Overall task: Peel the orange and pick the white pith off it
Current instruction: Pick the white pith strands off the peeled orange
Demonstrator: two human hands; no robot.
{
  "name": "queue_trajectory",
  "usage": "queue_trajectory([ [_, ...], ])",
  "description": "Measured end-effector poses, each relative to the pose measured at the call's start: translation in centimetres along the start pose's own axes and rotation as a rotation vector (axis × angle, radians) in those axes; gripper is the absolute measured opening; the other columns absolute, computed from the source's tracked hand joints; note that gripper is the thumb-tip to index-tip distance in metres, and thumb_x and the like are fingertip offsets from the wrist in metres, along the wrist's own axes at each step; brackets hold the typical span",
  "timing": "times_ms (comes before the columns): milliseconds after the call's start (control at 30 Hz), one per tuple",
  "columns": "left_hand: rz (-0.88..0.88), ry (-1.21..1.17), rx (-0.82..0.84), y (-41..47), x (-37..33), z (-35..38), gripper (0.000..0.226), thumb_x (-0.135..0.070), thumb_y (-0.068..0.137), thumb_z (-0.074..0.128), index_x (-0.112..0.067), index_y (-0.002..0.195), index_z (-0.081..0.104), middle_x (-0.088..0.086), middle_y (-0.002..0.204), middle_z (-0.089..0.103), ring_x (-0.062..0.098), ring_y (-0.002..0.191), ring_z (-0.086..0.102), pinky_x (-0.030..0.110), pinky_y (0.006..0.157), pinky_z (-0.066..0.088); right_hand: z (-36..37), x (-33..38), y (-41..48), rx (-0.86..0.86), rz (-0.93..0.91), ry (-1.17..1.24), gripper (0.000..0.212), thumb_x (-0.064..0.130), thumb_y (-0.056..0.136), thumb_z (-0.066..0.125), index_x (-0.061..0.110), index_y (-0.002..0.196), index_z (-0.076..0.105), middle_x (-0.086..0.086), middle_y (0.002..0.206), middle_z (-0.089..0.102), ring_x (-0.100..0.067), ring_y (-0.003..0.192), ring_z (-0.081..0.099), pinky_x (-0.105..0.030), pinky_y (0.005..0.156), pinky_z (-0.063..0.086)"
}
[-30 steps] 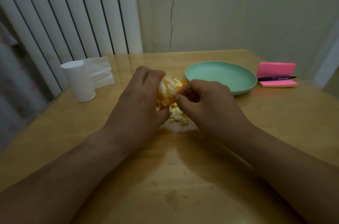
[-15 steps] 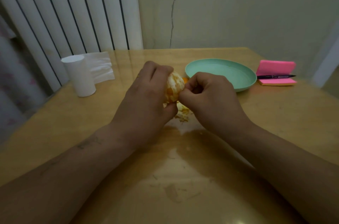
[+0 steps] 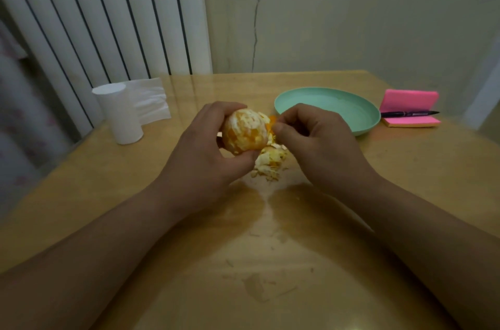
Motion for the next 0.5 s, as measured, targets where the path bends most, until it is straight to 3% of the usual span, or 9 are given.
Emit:
queue_trajectory([
  [100, -0.095, -0.097, 0.063, 0.0, 0.7, 0.1, 0.063, -0.034, 0.085, 0.084, -0.032, 0.141, 0.056, -0.012, 0.127, 0.062, 0.006, 0.112, 0.065, 0.023, 0.089, 0.061, 0.6, 0.3, -0.3, 0.075, -0.033, -0.033, 0.019, 0.017, 0.104, 0.059, 0.027, 0.109, 0.074, 0.012, 0.088, 0.073, -0.007, 0.085, 0.068, -0.038, 0.077, 0.058],
  [233, -0.157, -0.165, 0.099, 0.2, 1.4, 0.1, 0.058, -0.031, 0.085, 0.084, -0.033, 0.137, 0.057, -0.016, 0.121, 0.065, 0.002, 0.108, 0.067, 0.022, 0.086, 0.061, 0.7, 0.5, -0.5, 0.087, -0.063, -0.106, 0.012, 0.031, 0.105, 0.061, 0.029, 0.097, 0.07, 0.009, 0.081, 0.069, -0.011, 0.077, 0.063, -0.044, 0.071, 0.054],
  [367, -0.169, -0.155, 0.109, 0.2, 1.7, 0.2, 0.06, -0.032, 0.086, 0.084, -0.035, 0.139, 0.056, -0.018, 0.124, 0.063, 0.0, 0.109, 0.065, 0.02, 0.086, 0.06, 0.4, 0.8, -0.3, 0.081, -0.091, -0.155, 0.016, 0.015, 0.098, 0.066, 0.028, 0.106, 0.069, 0.015, 0.092, 0.068, -0.006, 0.087, 0.063, -0.036, 0.076, 0.057],
  [500, -0.145, -0.137, 0.136, 0.1, 1.8, 0.2, 0.063, -0.03, 0.086, 0.083, -0.035, 0.142, 0.054, -0.014, 0.127, 0.061, 0.004, 0.111, 0.065, 0.023, 0.089, 0.061, 0.6, 1.4, -0.5, 0.124, -0.147, -0.169, 0.007, 0.033, 0.1, 0.069, 0.031, 0.107, 0.069, 0.019, 0.093, 0.066, -0.002, 0.09, 0.063, -0.023, 0.072, 0.053],
])
Point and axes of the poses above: each hand's wrist, its own y-axis towards the middle knuckle, its own z-axis out of the palm, x = y × z, the point moved 4 cm from there along y, towards the middle knuckle
